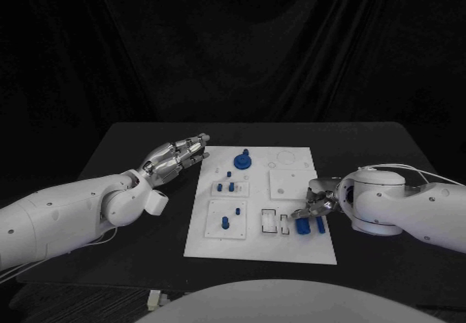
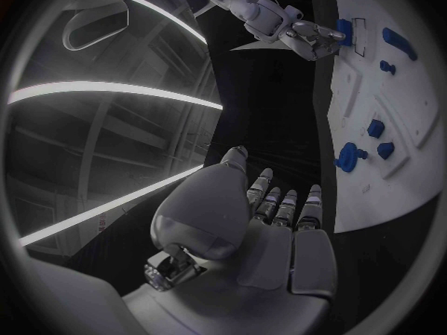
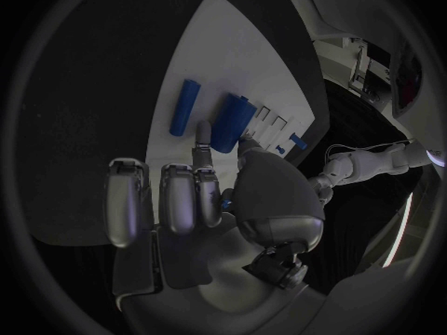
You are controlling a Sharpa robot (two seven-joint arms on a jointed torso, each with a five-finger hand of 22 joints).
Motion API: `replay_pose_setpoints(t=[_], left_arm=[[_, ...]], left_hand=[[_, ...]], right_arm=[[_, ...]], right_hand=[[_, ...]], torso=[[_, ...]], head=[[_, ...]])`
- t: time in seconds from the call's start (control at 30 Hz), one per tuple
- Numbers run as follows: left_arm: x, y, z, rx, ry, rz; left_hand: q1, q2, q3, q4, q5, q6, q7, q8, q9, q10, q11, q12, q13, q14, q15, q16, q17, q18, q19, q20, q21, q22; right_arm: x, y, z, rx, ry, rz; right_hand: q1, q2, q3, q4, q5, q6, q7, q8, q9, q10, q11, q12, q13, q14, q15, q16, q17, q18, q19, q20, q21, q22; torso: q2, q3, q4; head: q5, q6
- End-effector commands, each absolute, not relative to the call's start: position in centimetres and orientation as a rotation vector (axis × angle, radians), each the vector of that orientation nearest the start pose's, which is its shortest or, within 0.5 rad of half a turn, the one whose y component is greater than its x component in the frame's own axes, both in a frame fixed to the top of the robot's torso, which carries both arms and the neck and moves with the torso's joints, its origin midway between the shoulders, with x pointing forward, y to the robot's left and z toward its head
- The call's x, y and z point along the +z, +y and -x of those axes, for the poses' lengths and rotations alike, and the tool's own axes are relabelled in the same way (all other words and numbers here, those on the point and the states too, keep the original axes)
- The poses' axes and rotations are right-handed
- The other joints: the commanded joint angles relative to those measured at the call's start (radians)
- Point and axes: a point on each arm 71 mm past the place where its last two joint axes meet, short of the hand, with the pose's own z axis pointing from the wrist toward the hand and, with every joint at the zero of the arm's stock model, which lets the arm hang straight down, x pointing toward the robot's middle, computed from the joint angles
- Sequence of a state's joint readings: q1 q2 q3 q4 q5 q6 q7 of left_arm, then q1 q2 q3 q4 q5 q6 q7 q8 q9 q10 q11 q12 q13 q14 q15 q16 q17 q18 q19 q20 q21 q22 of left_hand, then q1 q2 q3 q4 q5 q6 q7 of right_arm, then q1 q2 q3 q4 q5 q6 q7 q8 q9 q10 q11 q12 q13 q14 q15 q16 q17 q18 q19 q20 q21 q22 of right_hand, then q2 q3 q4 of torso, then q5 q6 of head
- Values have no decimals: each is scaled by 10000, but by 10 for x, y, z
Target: Assemble the parts on the task board
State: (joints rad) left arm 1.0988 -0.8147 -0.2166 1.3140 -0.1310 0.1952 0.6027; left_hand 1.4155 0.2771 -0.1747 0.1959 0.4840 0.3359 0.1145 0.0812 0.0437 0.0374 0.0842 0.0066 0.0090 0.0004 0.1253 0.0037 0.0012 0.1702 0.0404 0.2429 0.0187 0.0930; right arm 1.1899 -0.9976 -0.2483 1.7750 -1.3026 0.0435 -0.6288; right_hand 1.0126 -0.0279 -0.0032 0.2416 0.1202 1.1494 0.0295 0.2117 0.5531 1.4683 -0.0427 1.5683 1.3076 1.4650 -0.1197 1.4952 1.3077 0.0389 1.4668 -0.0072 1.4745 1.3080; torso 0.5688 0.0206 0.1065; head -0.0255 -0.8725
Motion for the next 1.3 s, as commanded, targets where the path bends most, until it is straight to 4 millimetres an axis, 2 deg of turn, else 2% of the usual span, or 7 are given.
replay_pose_setpoints(t=[0.03, 0.23, 0.27, 0.37, 0.6, 0.93, 1.3], left_arm=[[-282, 233, -458, -18623, 16724, 9549], [-282, 233, -457, -18621, 16765, 9563], [-282, 233, -457, -18623, 16772, 9565], [-283, 233, -457, -18633, 16799, 9574], [-283, 233, -457, -18636, 16830, 9585], [-284, 234, -457, -18601, 16833, 9600], [-284, 232, -458, -18604, 16862, 9595]], left_hand=[[-69, 23, 3, -30, -37, 26, 35, 55, 8, -27, 74, 33, 17, -4, 73, -37, -12, 104, 2, 41, 43, -10], [-69, 23, 3, -30, -37, 26, 35, 55, 8, -27, 74, 33, 17, -4, 73, -37, -12, 104, 2, 41, 43, -10], [-69, 23, 3, -30, -37, 26, 35, 55, 8, -27, 74, 33, 17, -4, 73, -37, -12, 104, 2, 41, 43, -10], [-77, 26, 9, -33, -35, 13, 42, 52, 6, -33, 81, 31, 15, -4, 80, -37, -12, 103, -1, 44, 42, -17], [-77, 27, 11, -34, -34, 5, 42, 50, 5, -32, 81, 31, 15, -4, 82, -37, -12, 103, 2, 44, 43, -12], [-77, 29, 17, -40, -26, -2, 44, 48, 4, -32, 83, 31, 15, -4, 89, -37, -12, 102, 2, 47, 43, -13], [-77, 29, 17, -40, -26, -2, 44, 48, 4, -32, 83, 31, 15, -4, 89, -37, -12, 102, 2, 47, 43, -13]], right_arm=[[-277, -235, -388, 1638, 23774, 375], [-280, -232, -387, 1608, 23945, 541], [-280, -232, -387, 1624, 23943, 546], [-280, -230, -388, 1733, 23854, 476], [-281, -232, -388, 2264, 23934, -725], [-279, -231, -383, 4061, 23874, -4113], [-271, -227, -380, 5434, 23381, -7274]], right_hand=[[194, 3, 32, -171, 464, -131, 33, -93, 48, 1025, 51, 25, 2632, 802, 82, -24, 1099, -151, 633, 75, 33, 2314], [780, 29, 339, -786, 2564, -430, 75, -265, 305, 1025, 73, 25, 2632, 777, 190, -64, 963, -135, 599, 178, -24, 2292], [1010, 36, 509, -995, 3193, -483, 50, -241, 391, 1025, 50, 25, 2632, 773, 178, -67, 945, -133, 596, 177, -28, 2290], [1286, 32, 864, -1330, 3992, -519, 5, -146, 577, 1025, 14, 25, 2632, 773, 148, -57, 939, -134, 599, 155, -18, 2293], [1292, 53, 1323, -1590, 4499, -496, -109, 222, 1100, 1025, -88, 25, 2632, 773, 82, -42, 927, -141, 613, 96, 18, 2304], [845, -103, 2812, -2178, 6301, -873, -260, 1308, 2550, 1025, -240, 25, 2632, 739, -34, -98, 728, -135, 594, -19, -4, 2294], [483, -27, 3128, -2107, 6318, -921, -287, 1549, 2844, 1025, -264, 25, 2632, 732, -52, -113, 666, -129, 583, -38, -26, 2285]], torso=[[-6, -2, -4], [-13, 11, 4], [-15, 15, 5], [-16, 8, -2], [-32, -10, -1], [-25, 8, 14], [8, -8, 14]], head=[[-1, -1], [-3, -1], [-7, -1], [-1, -1], [-4, -1], [23, -1], [39, -1]])
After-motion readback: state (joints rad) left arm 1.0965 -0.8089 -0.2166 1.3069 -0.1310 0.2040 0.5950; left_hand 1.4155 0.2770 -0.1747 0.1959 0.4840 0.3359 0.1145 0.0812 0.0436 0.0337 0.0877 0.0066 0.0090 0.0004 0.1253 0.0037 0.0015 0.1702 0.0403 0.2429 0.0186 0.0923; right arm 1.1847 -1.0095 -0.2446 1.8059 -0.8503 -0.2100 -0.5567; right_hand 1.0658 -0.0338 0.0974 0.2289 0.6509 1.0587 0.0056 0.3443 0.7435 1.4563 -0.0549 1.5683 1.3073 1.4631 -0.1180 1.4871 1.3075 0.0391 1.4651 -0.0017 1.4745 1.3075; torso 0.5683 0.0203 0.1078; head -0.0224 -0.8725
